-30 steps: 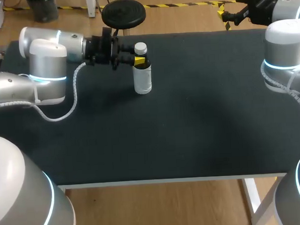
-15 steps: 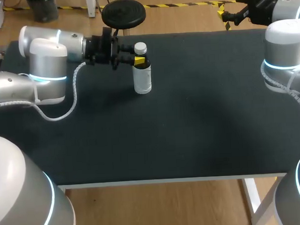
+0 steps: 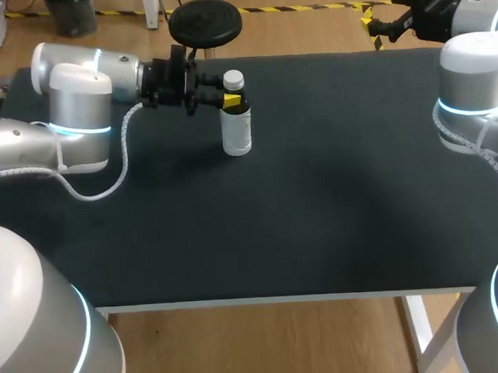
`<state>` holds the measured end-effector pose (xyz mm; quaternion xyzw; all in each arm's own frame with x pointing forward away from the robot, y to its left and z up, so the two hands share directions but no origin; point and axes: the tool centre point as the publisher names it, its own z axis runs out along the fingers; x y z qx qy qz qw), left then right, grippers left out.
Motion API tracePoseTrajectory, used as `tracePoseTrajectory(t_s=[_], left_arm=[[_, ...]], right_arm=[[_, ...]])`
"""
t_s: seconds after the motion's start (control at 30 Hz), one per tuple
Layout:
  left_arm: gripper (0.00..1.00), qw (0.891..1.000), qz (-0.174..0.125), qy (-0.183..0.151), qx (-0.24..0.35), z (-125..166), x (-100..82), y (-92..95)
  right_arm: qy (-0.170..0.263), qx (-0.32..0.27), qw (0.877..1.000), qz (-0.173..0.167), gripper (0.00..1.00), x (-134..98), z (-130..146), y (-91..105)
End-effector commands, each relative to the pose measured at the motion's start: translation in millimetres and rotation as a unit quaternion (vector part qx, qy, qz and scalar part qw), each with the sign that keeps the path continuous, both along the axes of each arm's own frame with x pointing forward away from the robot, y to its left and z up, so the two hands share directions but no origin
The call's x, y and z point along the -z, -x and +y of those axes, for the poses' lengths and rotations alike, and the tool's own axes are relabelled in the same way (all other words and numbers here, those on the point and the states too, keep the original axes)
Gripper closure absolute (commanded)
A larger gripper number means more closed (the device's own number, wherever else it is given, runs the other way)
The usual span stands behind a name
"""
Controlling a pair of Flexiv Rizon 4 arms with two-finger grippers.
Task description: Unscrew the bottle cap
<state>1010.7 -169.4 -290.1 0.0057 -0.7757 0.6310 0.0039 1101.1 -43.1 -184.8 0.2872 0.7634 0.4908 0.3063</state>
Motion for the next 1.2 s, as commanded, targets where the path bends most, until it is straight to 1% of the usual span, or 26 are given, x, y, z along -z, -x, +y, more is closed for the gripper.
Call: tracePoseTrajectory(t_s=[0.03, 0.17, 0.23, 0.33, 0.4, 0.47, 0.5, 0.6, 0.73, 0.83, 0.97, 1.1, 1.2], left_arm=[[1.00, 1.000, 0.000, -0.001, 0.000, 1, -0.3, 0.1], [1.00, 1.000, 0.000, -0.001, 0.000, 1, -0.3, 0.1], [1.00, 1.000, 0.000, -0.001, 0.000, 1, -0.3, 0.1], [1.00, 1.000, 0.000, -0.001, 0.000, 1, -0.3, 0.1], [1.00, 1.000, 0.000, -0.001, 0.000, 1, -0.3, 0.1], [1.00, 1.000, 0.000, -0.001, 0.000, 1, -0.3, 0.1], [1.00, 1.000, 0.000, -0.001, 0.000, 1, -0.3, 0.1], [1.00, 1.000, 0.000, -0.001, 0.000, 1, -0.3, 0.1], [1.00, 1.000, 0.000, -0.001, 0.000, 1, -0.3, 0.1], [1.00, 1.000, 0.000, -0.001, 0.000, 1, -0.3, 0.1], [1.00, 1.000, 0.000, -0.001, 0.000, 1, -0.3, 0.1], [1.00, 1.000, 0.000, -0.001, 0.000, 1, -0.3, 0.1], [1.00, 1.000, 0.000, -0.001, 0.000, 1, -0.3, 0.1]], right_arm=[[0.017, -0.077, 0.997, 0.003, 0.00, -6, 17, -15.6], [0.040, -0.155, 0.987, 0.017, 0.00, -10, 40, -22.1], [0.041, -0.182, 0.982, 0.032, 0.00, -10, 50, -22.8], [0.040, -0.230, 0.971, 0.058, 0.00, -7, 68, -22.2], [0.041, -0.241, 0.967, 0.078, 0.00, -3, 78, -21.3], [0.041, -0.256, 0.962, 0.086, 0.00, 1, 87, -19.4], [0.025, -0.268, 0.959, 0.092, 0.00, 3, 91, -18.0], [0.007, -0.302, 0.948, 0.103, 0.00, 8, 103, -12.4], [0.016, -0.339, 0.934, 0.111, 0.00, 14, 117, -4.2], [0.026, -0.357, 0.927, 0.112, 0.00, 17, 126, 1.5], [0.046, -0.369, 0.921, 0.117, 0.00, 26, 140, 8.6], [0.041, -0.373, 0.919, 0.121, 0.00, 32, 153, 16.1], [0.034, -0.381, 0.916, 0.124, 0.00, 38, 167, 26.3]])
